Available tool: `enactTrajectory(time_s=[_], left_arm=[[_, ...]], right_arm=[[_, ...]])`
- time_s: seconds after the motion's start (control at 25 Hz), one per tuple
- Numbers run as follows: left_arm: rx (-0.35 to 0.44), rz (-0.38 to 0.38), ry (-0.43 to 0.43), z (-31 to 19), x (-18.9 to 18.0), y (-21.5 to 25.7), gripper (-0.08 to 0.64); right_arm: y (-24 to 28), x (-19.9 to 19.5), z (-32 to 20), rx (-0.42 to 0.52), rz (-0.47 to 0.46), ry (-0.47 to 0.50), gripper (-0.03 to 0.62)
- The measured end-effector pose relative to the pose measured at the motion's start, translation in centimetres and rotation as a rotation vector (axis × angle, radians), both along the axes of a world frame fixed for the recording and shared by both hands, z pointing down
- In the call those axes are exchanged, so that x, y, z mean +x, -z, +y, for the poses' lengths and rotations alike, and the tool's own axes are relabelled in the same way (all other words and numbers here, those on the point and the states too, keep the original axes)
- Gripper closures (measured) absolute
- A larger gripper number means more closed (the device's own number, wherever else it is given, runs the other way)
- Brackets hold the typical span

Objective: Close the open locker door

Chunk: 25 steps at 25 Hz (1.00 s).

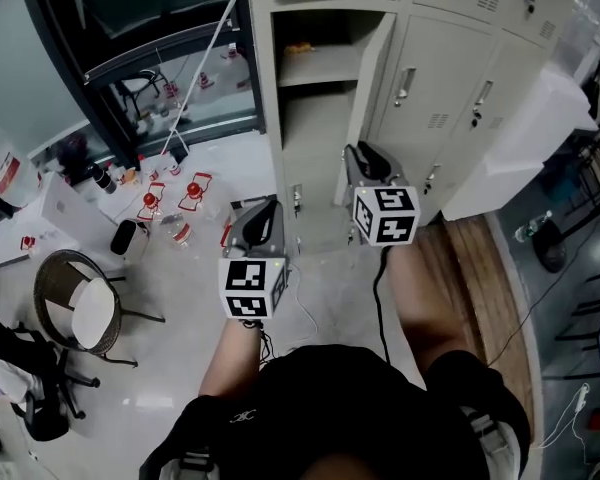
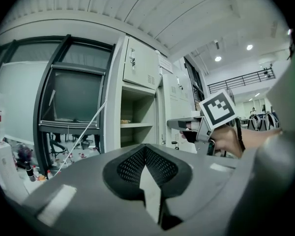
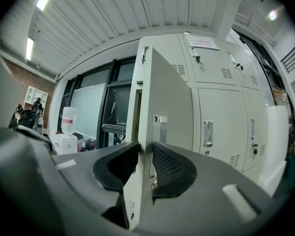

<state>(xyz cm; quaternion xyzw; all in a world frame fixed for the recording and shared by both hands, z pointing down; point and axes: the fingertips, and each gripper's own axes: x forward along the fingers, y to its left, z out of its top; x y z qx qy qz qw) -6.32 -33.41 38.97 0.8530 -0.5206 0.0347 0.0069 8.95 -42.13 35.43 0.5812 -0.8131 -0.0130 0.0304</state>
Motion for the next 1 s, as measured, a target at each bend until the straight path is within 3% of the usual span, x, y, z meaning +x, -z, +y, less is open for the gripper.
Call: enactTrajectory(time_s=[0.52, 1.0], left_arm=[[-0.007, 0.004, 0.063, -1.1, -7.3, -0.5, 0.559], [-0.002, 0.004, 0.069, -2.9, -11.1, -0.3, 0.558]], right_arm=[[0.0, -5.2, -3.8, -0.007, -0.007, -0.121, 0.497], [-0.1, -8.7, -7.8, -0.026, -0.018, -0.223, 0.5]])
